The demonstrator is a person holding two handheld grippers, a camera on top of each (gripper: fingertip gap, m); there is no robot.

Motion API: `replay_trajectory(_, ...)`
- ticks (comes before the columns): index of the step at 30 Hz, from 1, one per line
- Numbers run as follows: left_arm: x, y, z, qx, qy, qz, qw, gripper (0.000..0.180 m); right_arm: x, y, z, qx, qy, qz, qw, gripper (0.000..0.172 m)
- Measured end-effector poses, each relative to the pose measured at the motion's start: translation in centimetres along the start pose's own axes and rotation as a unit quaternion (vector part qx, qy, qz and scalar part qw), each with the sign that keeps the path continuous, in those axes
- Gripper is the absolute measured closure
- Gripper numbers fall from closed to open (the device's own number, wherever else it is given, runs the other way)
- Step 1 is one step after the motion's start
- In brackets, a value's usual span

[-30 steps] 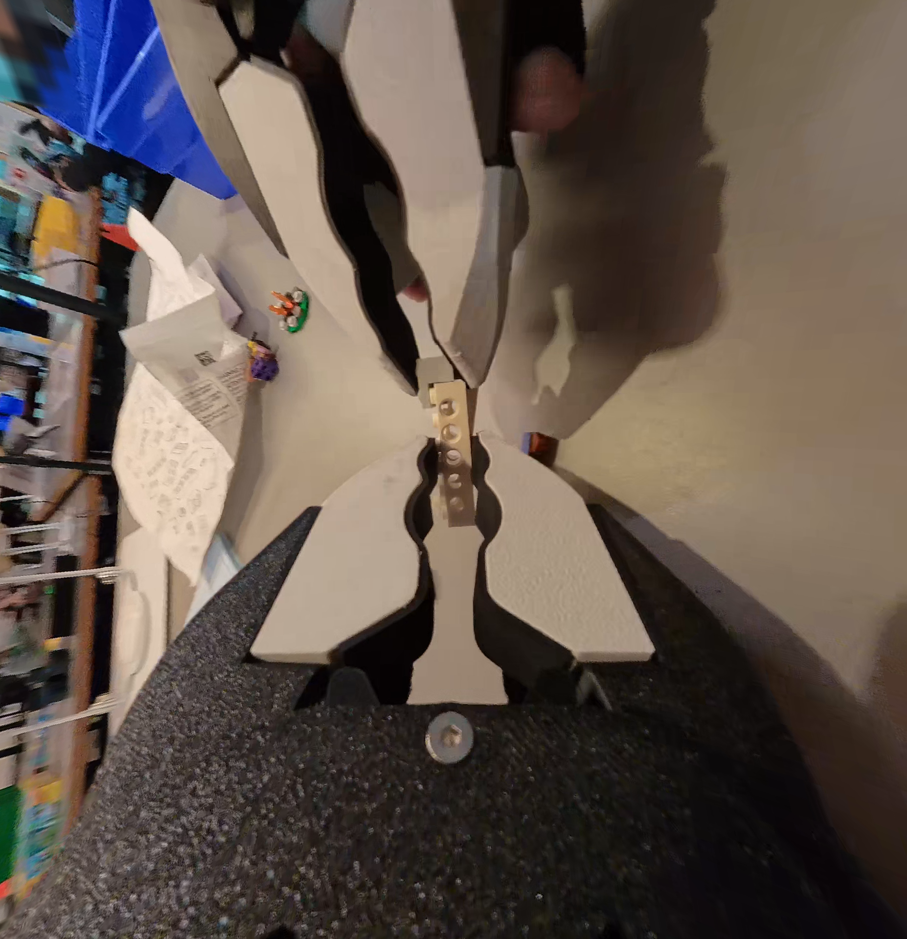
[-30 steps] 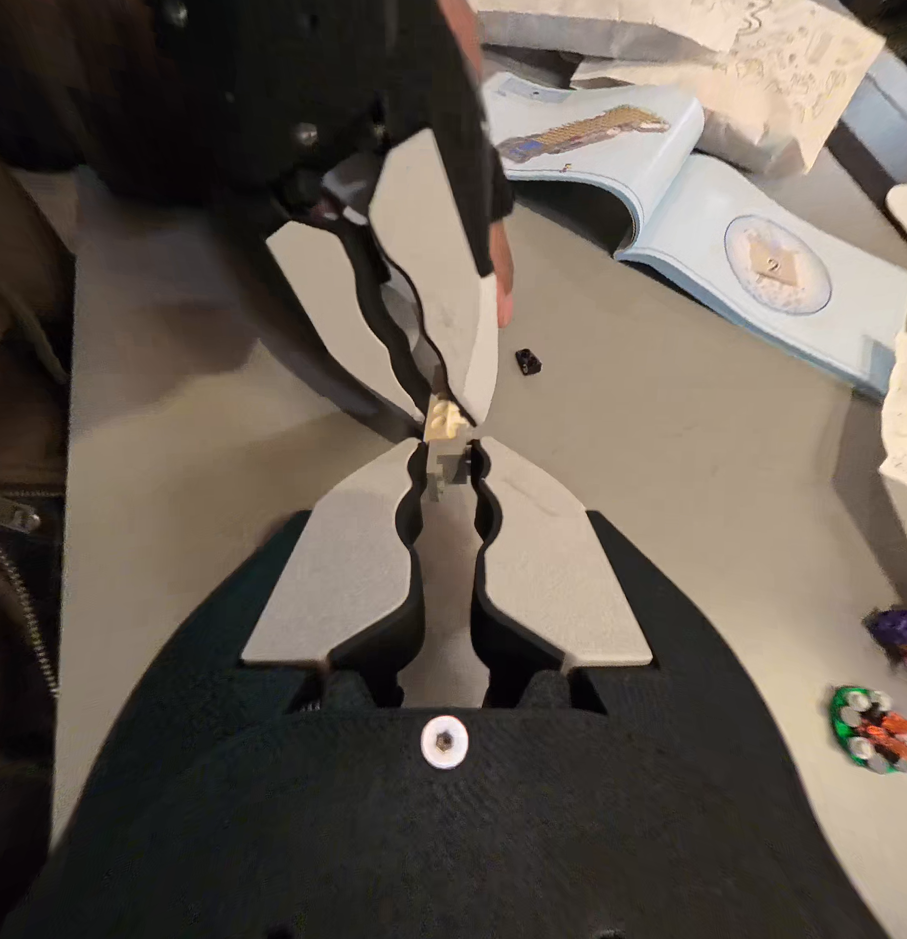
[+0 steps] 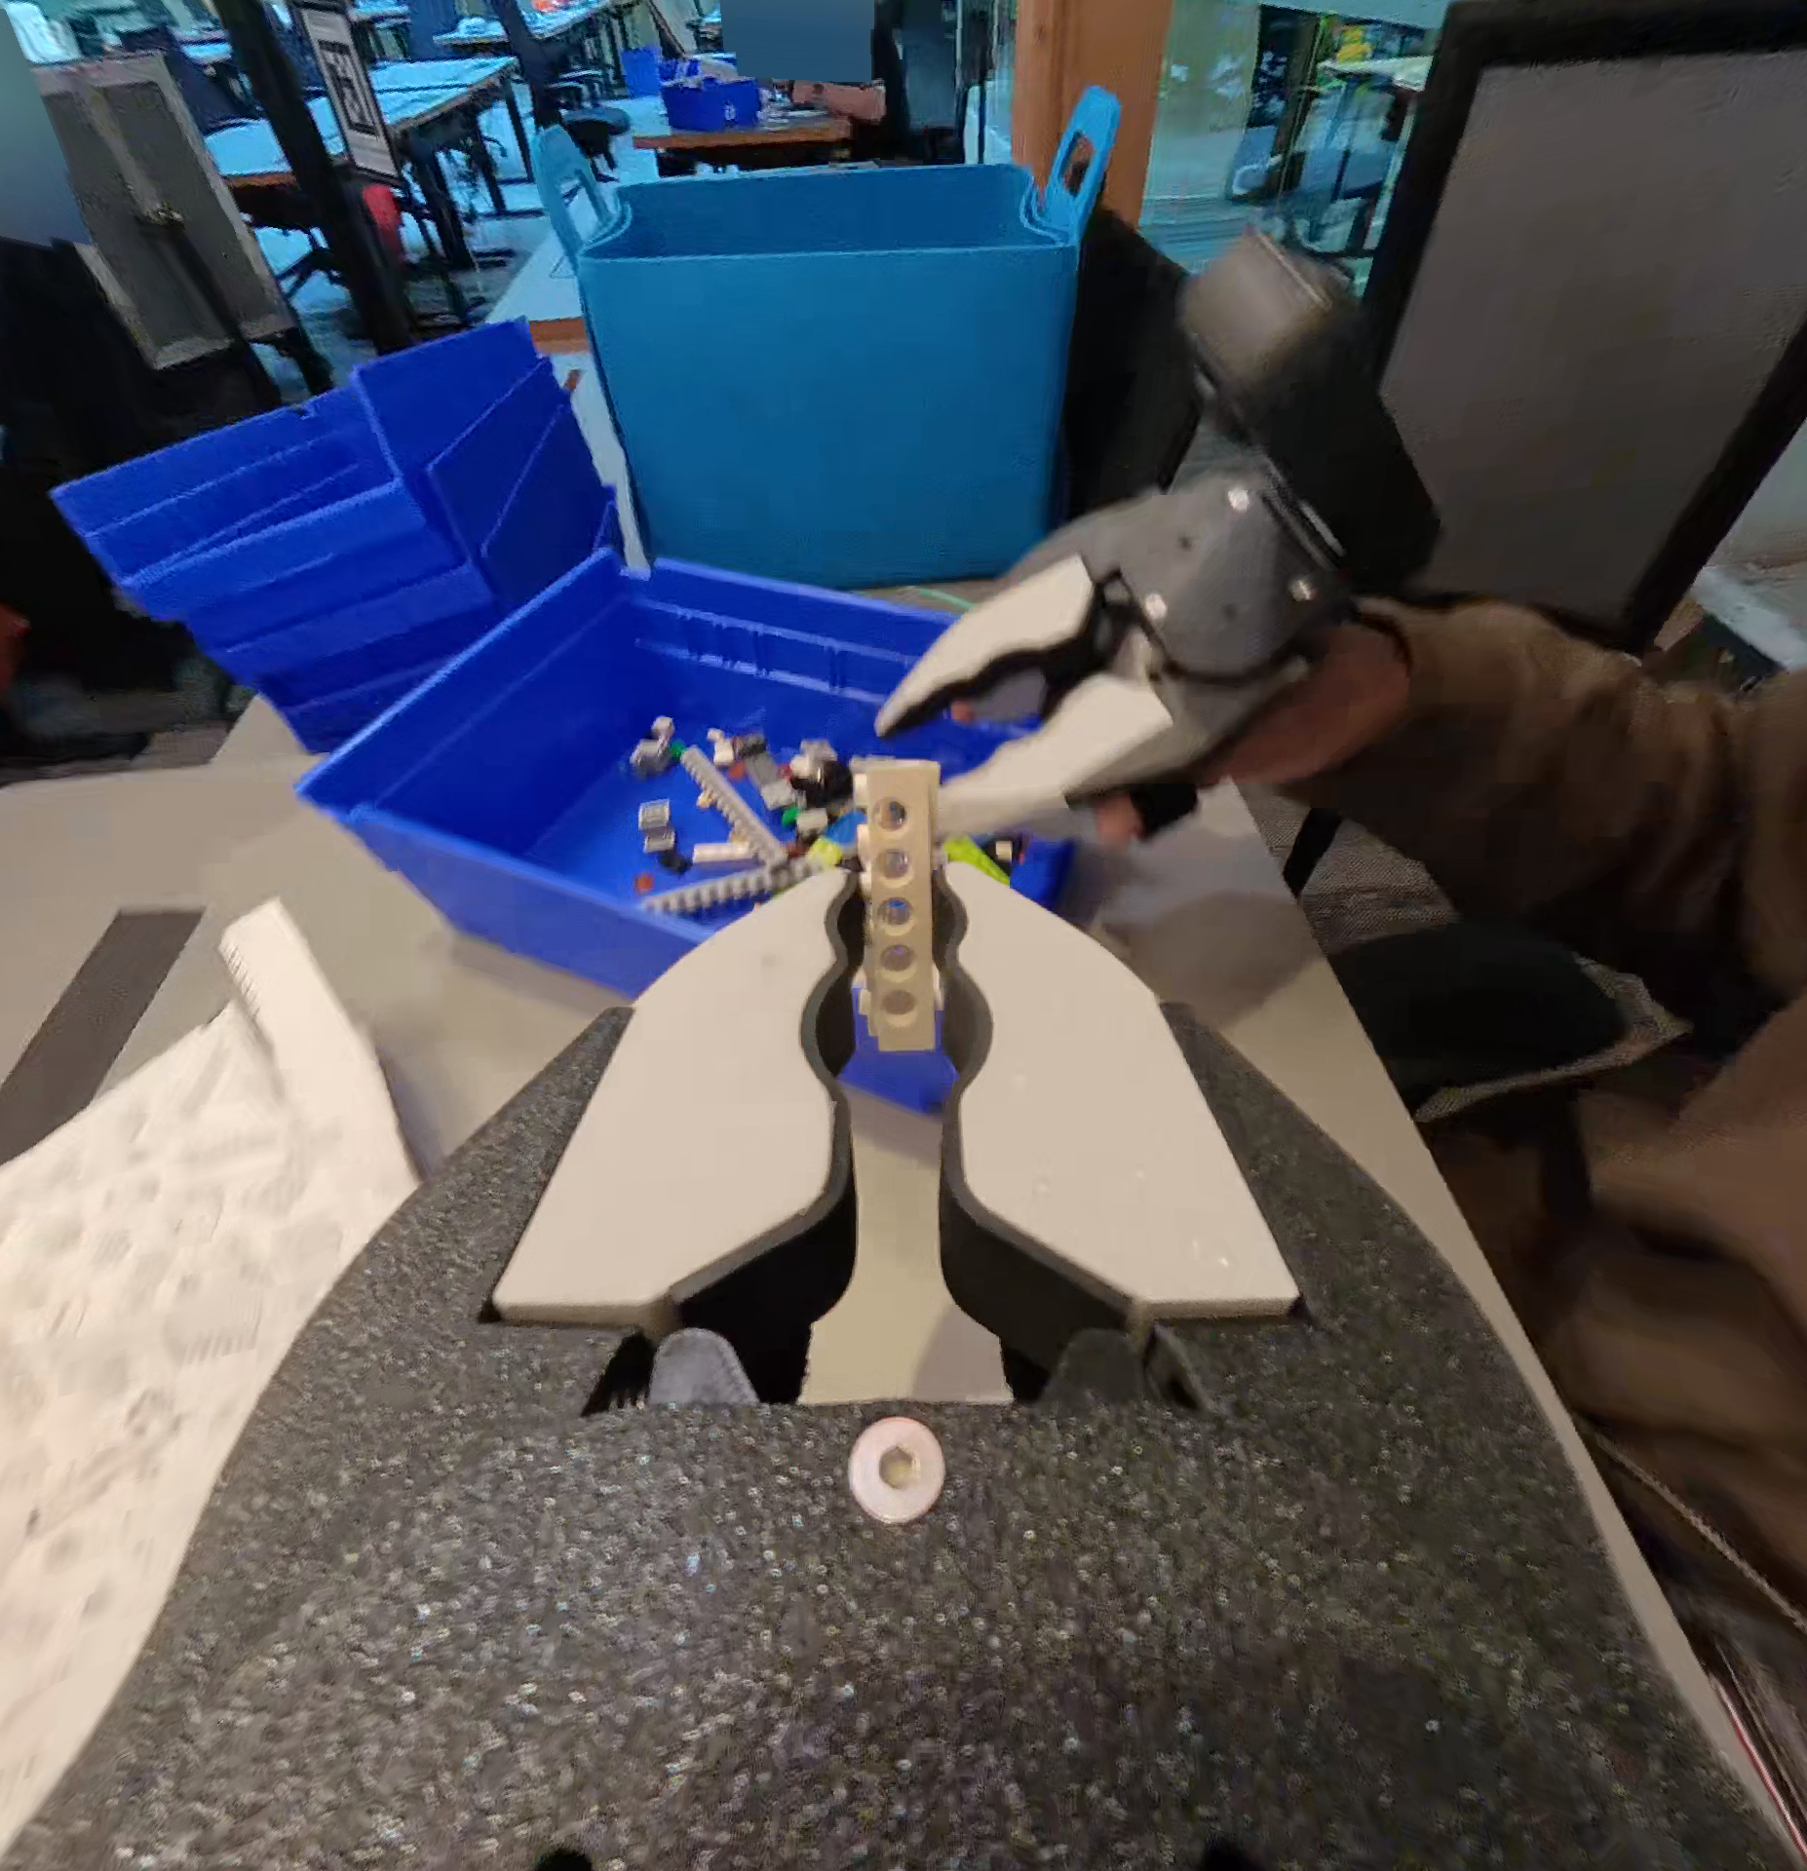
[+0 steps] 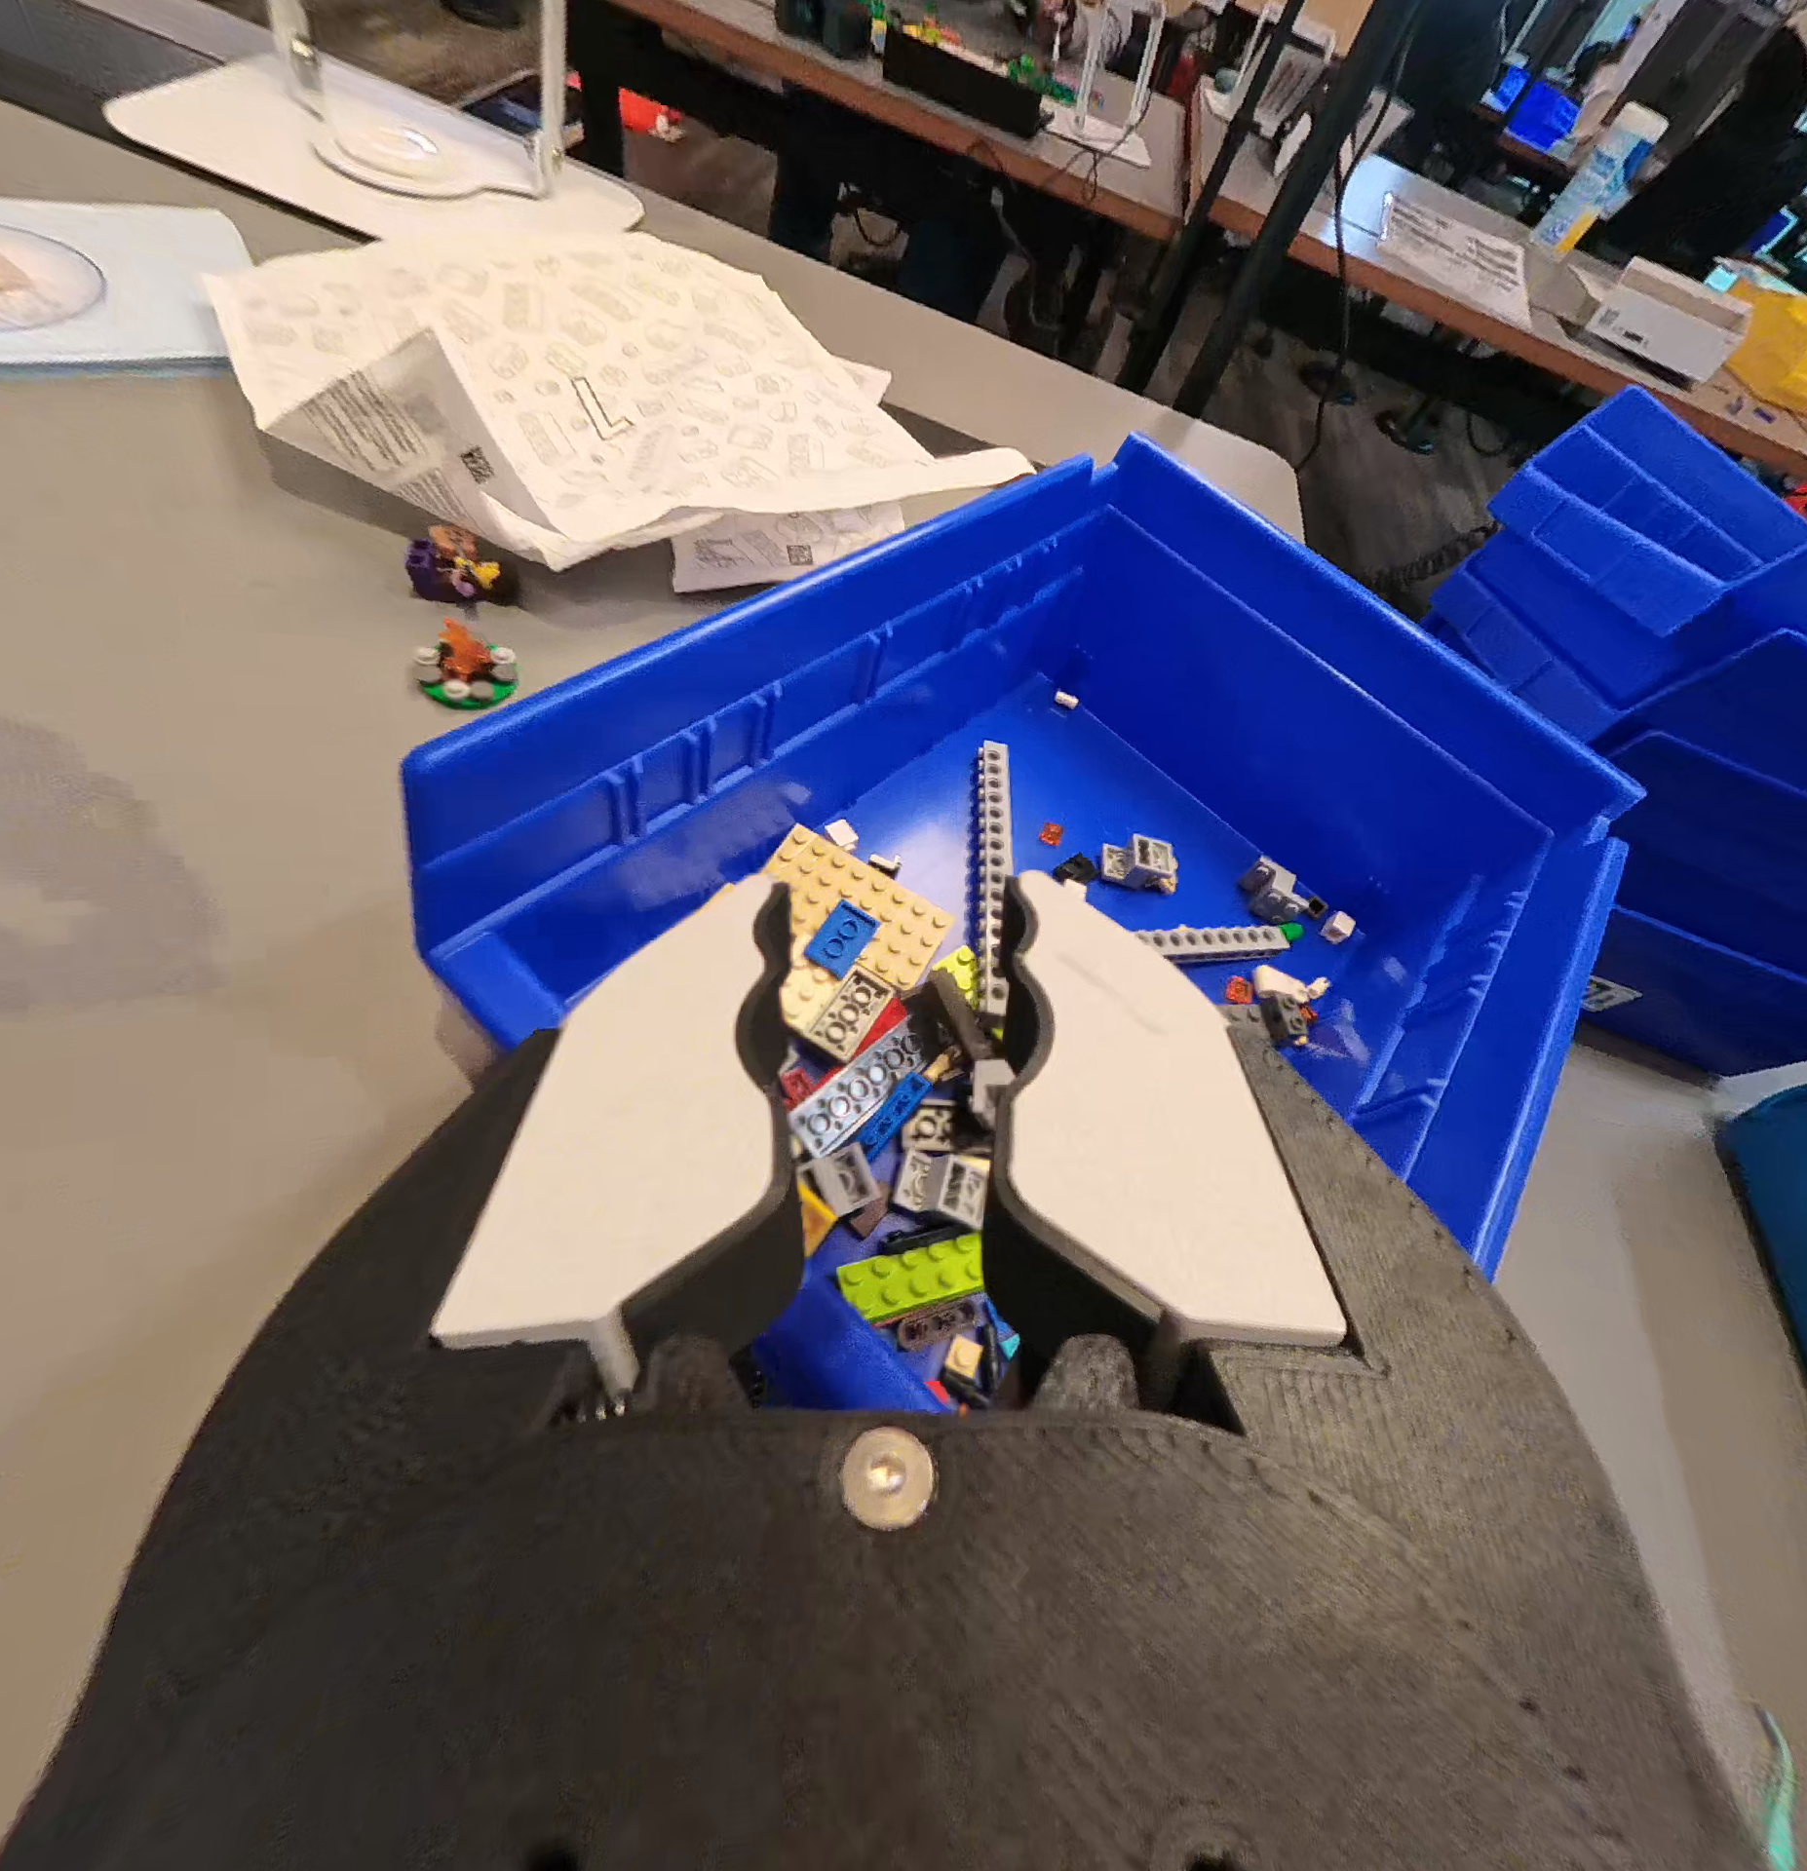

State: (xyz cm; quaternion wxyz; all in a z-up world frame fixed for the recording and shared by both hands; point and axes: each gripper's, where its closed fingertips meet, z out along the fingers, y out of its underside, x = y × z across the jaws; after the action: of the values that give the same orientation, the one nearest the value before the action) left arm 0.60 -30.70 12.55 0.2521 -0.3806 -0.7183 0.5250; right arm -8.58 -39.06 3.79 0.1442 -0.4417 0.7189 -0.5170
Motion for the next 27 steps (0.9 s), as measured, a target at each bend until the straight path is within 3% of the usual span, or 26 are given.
replay_trajectory(6, -2.0, -2.6, 7.2, -0.008, 0.012, -0.013, 1.000, 0.164, -1.1, 1.0, -2.1, 0.012, -0.021, 0.001, 1.000, 0.132)
replay_trajectory(12, -2.9, -1.0, 8.3, -0.033, 0.007, -0.021, 0.999, 0.150, -2.0, 1.3, -3.2, 0.021, -0.046, -0.009, 0.999, 0.131)
replay_trajectory(18, -3.2, 3.1, 2.5, -0.064, -0.025, -0.012, 0.998, 0.142, -8.3, 0.3, -2.9, 0.039, -0.153, -0.044, 0.987, 0.134)
replay_trajectory(27, -1.4, 14.8, -11.3, -0.122, -0.078, -0.056, 0.988, 0.140, -26.5, -0.3, -0.8, 0.016, -0.385, -0.124, 0.914, 0.134)
